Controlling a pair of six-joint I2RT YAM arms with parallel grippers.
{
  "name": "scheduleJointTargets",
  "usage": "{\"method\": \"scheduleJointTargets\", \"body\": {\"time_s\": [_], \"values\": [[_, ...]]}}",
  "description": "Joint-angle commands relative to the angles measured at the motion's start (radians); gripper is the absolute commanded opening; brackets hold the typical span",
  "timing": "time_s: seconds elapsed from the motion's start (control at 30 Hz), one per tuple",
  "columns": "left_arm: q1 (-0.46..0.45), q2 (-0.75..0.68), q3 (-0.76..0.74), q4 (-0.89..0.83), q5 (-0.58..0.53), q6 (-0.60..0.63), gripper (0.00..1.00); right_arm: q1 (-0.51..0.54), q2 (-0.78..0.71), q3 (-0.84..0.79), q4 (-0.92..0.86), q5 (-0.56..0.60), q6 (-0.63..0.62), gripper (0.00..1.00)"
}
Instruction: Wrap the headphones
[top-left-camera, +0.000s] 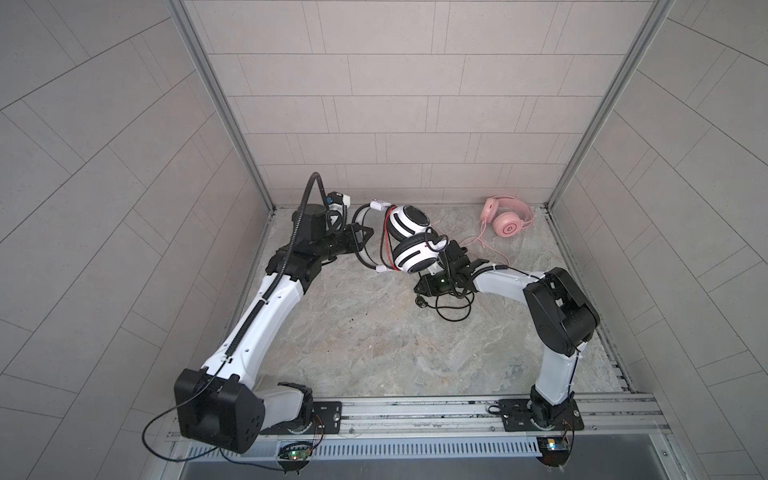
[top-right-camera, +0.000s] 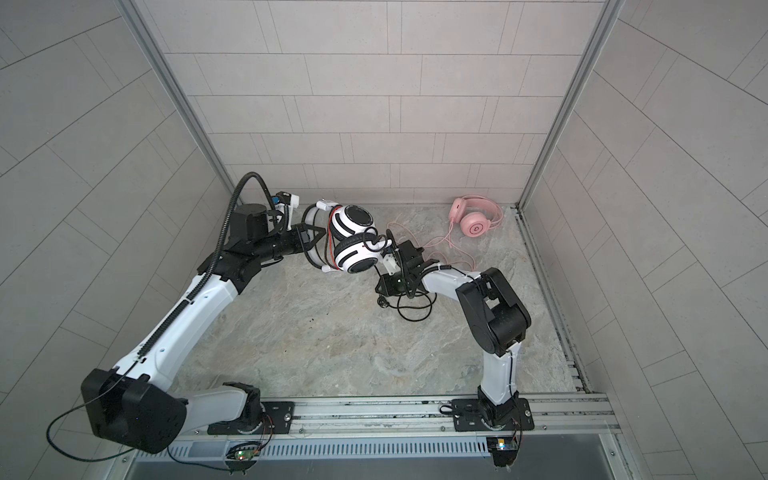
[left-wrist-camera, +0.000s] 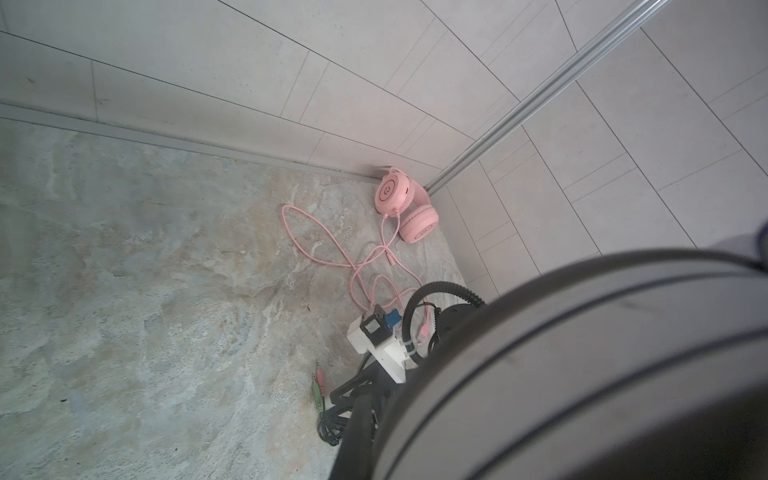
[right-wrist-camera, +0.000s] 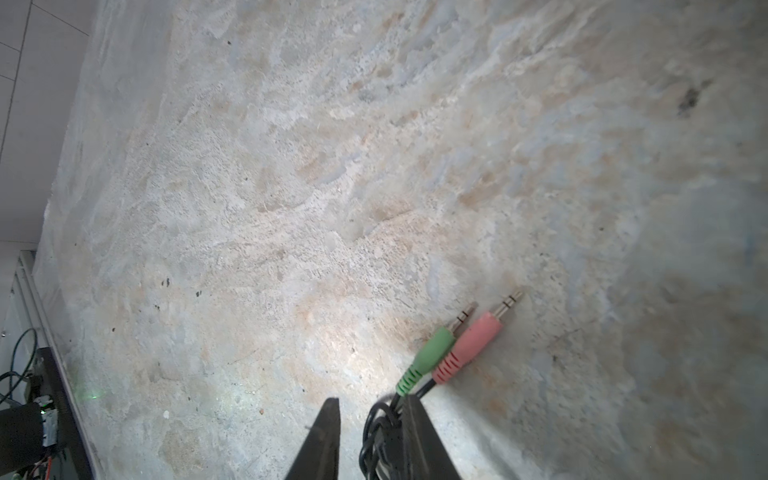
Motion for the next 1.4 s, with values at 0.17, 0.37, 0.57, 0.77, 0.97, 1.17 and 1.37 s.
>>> {"method": "scheduleJointTargets", "body": {"time_s": [0.17,0.37,0.57,0.77,0.97,1.17,1.37], "values": [[0.057,-0.040,-0.034,0.132,0.069,-0.098,0.00,-0.002,0.010,-0.045,0.017,-0.005,-0.010,0.40],[0.087,-0.044,-0.071,0.167,0.099,-0.118,0.00,0.000,0.037,-0.060,0.081,-0.033,0.020,0.48],[0.121,-0.033,-0.081,0.201,0.153,-0.148,0.03,0.021,0.105,-0.056,0.179,-0.102,0.103,0.46],[0.171,-0.040,-0.122,0.235,0.104,-0.170,0.00,0.044,0.119,-0.041,0.156,-0.097,0.089,0.31],[0.249,-0.057,-0.192,0.244,0.032,-0.171,0.00,0.045,0.018,-0.066,0.055,-0.003,0.021,0.11],[0.316,-0.065,-0.258,0.246,0.018,-0.182,0.00,0.051,-0.126,-0.169,-0.002,0.047,-0.007,0.05],[0.353,-0.068,-0.272,0.235,-0.010,-0.188,0.00,0.134,-0.280,-0.302,-0.045,0.109,0.011,0.04]]}}
